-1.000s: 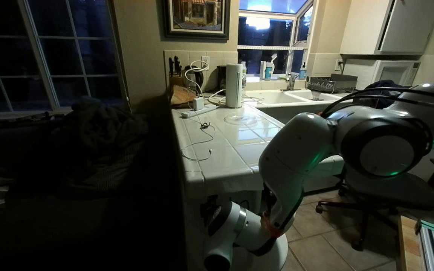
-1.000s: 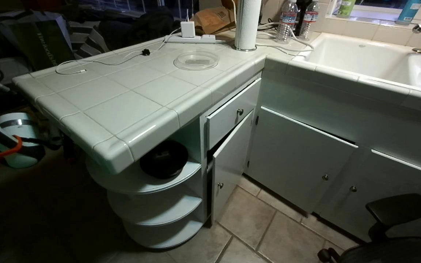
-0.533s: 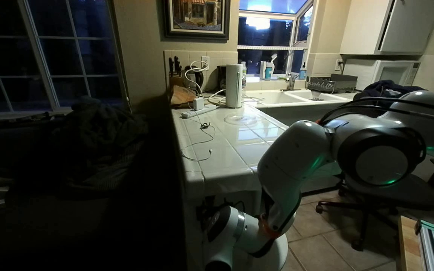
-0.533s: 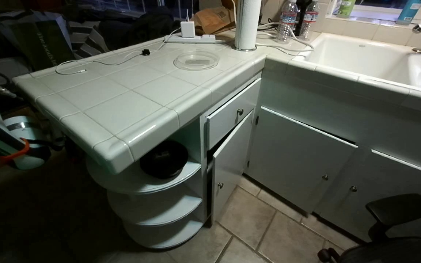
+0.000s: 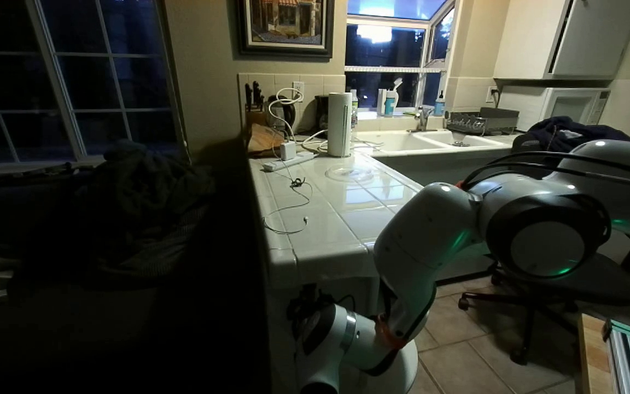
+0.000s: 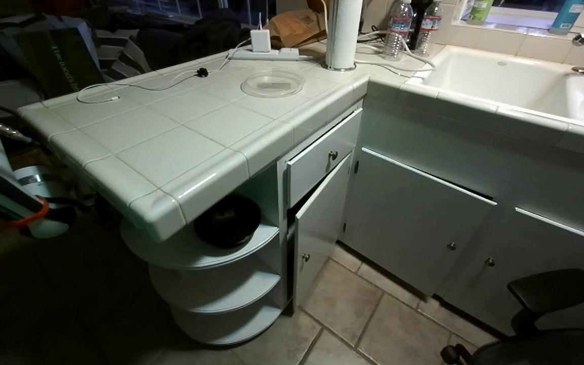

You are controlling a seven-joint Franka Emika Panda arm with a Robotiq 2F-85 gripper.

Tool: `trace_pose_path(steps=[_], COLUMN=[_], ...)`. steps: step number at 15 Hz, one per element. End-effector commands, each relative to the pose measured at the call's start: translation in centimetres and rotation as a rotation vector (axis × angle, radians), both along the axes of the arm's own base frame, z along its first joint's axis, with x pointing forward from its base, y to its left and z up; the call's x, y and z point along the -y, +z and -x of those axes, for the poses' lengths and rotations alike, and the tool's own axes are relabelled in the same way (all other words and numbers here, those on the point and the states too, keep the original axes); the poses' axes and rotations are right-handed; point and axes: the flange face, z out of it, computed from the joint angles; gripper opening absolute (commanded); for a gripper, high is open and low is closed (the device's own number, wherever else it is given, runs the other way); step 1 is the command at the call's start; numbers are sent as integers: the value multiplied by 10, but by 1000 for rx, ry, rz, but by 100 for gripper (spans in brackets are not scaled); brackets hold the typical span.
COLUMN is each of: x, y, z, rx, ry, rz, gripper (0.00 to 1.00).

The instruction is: Pick up the spice bottle from the first left shelf under the kitchen counter and place it on the kitchen counter

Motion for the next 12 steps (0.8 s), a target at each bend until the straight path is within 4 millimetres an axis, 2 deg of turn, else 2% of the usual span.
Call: trace_pose_path(steps=[1, 2, 3, 8, 12], x=[2, 1, 1, -9, -37], y=[-12, -12, -11, -9, -1], z=[-4, -4, -4, -2, 7], rx=[20, 19, 19, 5, -18], ry=[24, 28, 32, 44, 51], rz=[-45, -45, -41, -60, -91], gripper=[26, 21, 20, 20, 20])
